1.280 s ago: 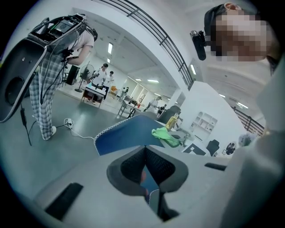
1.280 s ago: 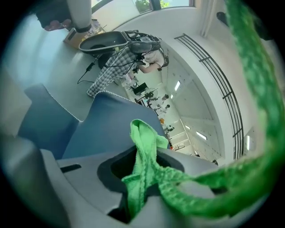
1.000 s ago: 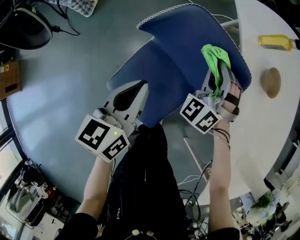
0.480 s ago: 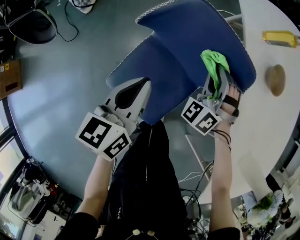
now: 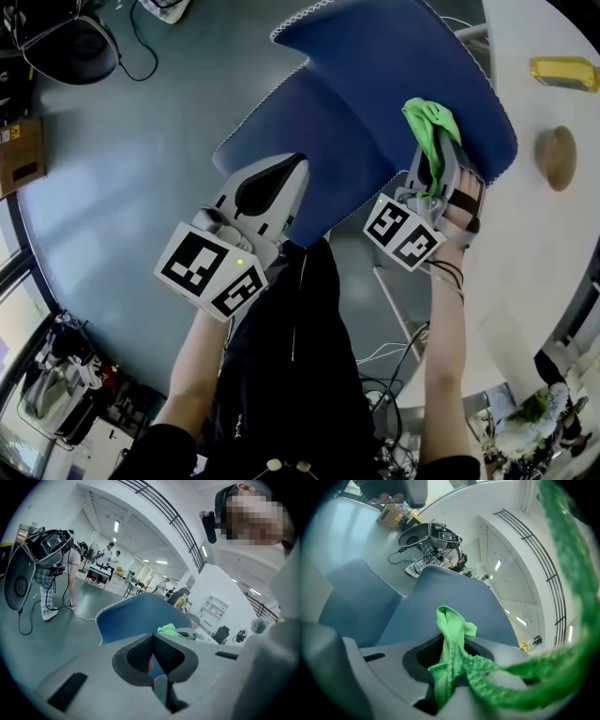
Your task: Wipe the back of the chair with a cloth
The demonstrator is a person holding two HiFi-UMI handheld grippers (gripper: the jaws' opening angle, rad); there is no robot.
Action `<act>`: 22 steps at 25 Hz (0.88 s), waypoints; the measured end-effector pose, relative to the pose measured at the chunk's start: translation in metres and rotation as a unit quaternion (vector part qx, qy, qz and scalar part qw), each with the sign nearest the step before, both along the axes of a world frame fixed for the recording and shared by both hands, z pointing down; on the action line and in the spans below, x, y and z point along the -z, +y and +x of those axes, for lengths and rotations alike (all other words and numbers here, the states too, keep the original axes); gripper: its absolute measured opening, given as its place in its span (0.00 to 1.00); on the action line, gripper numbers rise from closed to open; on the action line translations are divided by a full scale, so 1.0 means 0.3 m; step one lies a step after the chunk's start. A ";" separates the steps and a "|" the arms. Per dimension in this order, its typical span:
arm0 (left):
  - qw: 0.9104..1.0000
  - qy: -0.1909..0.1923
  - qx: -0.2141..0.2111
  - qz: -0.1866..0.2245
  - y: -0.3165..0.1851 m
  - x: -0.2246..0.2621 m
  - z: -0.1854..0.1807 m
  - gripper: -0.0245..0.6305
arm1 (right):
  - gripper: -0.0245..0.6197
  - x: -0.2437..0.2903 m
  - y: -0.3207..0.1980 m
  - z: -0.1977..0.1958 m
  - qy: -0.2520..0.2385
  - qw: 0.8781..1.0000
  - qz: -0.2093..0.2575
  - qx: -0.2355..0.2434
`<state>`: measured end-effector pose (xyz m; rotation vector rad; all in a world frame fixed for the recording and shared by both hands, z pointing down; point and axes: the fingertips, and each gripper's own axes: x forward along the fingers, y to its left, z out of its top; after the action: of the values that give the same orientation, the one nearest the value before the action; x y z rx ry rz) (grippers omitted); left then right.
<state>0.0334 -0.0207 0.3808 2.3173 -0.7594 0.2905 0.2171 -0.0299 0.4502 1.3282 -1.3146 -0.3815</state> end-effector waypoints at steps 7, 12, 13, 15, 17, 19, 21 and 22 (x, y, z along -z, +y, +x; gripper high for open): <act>1.000 0.001 0.001 -0.001 0.006 -0.006 -0.001 0.04 | 0.11 -0.039 0.026 -0.008 0.011 1.000 -0.009 0.008; 1.000 0.003 0.004 -0.005 0.000 -0.036 -0.029 0.04 | 0.11 -0.110 0.034 -0.051 0.016 0.999 -0.029 0.017; 1.000 0.004 0.004 -0.006 0.005 -0.033 -0.018 0.04 | 0.11 -0.117 0.044 -0.044 0.016 0.999 -0.033 0.018; 1.000 0.005 0.005 -0.007 0.008 -0.034 -0.011 0.04 | 0.11 -0.132 0.053 -0.044 0.015 0.999 -0.038 0.019; 1.000 0.005 0.007 -0.008 -0.013 -0.051 -0.038 0.04 | 0.11 -0.158 0.039 -0.076 0.012 0.999 -0.044 0.021; 1.000 0.005 0.009 -0.009 -0.036 -0.067 -0.062 0.04 | 0.11 -0.183 0.025 -0.103 0.012 0.998 -0.051 0.022; 1.000 0.005 0.010 -0.010 -0.039 -0.073 -0.063 0.04 | 0.11 -0.201 0.029 -0.103 0.012 0.998 -0.059 0.020; 1.000 0.005 0.011 -0.011 -0.037 -0.074 -0.058 0.04 | 0.11 -0.208 0.036 -0.098 0.012 0.998 -0.063 0.019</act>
<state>0.0161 -0.0316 0.4031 2.2868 -0.7715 0.2757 0.1876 -0.0192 0.5125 1.1919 -1.3225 -0.3342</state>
